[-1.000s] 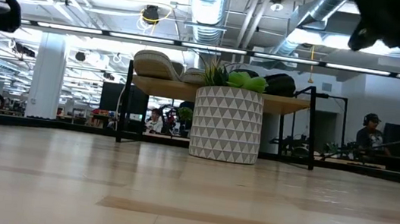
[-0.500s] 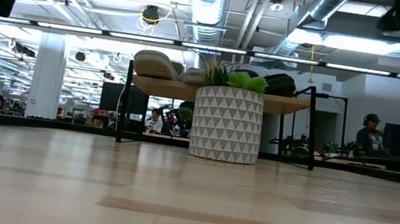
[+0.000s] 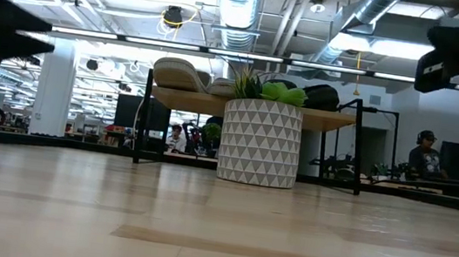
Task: Pick and place slides into the shelf
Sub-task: Return to Home Position
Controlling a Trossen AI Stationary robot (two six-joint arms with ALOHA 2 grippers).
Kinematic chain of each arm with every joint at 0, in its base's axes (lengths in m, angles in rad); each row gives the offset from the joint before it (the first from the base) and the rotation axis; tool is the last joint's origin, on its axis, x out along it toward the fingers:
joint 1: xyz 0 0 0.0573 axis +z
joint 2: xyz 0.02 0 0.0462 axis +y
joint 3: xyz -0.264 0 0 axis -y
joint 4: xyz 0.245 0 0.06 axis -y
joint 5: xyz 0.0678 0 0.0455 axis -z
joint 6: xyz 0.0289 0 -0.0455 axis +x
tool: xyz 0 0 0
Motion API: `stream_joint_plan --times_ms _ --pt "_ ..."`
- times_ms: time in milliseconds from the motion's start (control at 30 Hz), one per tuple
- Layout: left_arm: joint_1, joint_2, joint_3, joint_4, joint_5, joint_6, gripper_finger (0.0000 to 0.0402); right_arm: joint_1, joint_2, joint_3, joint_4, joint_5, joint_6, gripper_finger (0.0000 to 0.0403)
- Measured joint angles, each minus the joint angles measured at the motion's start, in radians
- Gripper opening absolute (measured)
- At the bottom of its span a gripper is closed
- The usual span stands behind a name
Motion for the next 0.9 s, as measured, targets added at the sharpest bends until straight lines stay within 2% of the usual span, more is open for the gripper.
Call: stream_joint_plan --times_ms 267,400,500,700,900 --pt "0.001 0.124 -0.117 0.366 -0.001 0.045 0.0171 0.0 0.0 0.0 -0.102 0.0 0.019 0.0" --pt "0.001 0.189 -0.119 0.416 -0.001 0.049 0.0171 0.0 0.002 0.0 -0.107 0.002 0.035 0.0" --pt "0.049 0.233 -0.118 0.438 0.004 0.006 0.0171 0.0 0.002 0.0 -0.107 0.003 0.031 0.0" --pt "0.209 0.335 -0.118 0.57 0.18 -0.031 0.0171 0.0 0.002 0.0 -0.111 0.029 0.027 0.0" --pt "0.269 0.402 -0.118 0.731 0.345 -0.05 0.0171 0.004 0.002 0.0 -0.112 0.03 0.026 0.0"
